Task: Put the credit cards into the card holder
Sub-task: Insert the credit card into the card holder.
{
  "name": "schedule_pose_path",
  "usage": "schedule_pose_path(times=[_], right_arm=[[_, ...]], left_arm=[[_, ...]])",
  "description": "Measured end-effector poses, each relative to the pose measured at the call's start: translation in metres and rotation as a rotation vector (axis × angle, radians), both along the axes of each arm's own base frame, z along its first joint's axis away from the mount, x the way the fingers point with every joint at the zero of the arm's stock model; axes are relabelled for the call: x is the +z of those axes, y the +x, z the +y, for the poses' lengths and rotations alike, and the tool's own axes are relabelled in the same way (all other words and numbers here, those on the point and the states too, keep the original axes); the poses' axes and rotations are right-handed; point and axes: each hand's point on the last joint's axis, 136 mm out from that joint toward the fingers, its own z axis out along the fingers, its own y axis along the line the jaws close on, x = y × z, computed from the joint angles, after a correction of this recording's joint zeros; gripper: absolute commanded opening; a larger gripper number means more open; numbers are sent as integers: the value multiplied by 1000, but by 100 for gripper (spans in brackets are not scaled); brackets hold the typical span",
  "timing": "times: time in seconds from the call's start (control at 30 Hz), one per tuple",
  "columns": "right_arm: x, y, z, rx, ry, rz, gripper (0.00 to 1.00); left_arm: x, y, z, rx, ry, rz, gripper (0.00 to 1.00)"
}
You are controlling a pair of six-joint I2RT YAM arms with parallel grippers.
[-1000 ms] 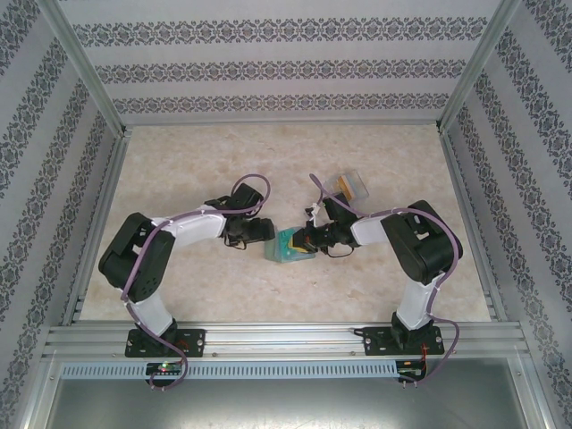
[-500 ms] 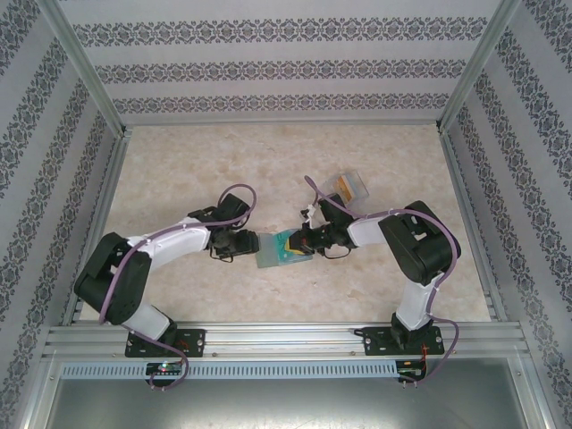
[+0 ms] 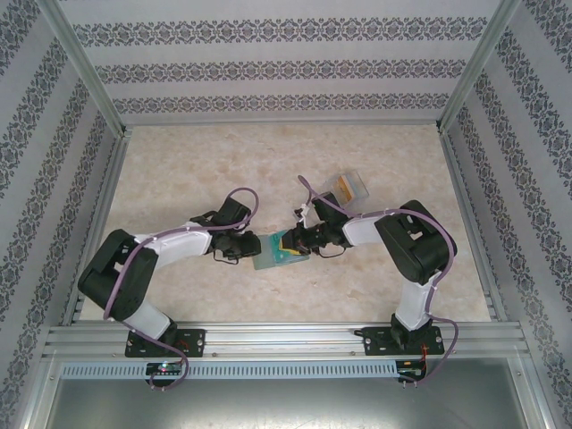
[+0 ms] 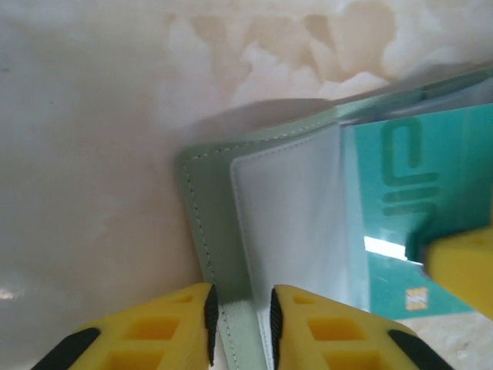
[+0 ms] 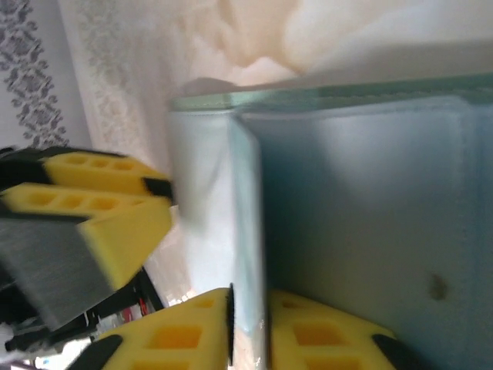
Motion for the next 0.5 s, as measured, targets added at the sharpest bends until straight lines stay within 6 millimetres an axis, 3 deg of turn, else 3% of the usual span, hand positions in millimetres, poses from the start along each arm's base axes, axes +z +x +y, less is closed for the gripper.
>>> schedule_pose_path(times=[0.13,0.5], right_arm=[[2,1,2,1,3,-1,33],[3,3,-10,-31,-81,-37,38]], left_arm=[[-6,6,1,14,20,12,17],[-8,18,-4,17,30,20,14]])
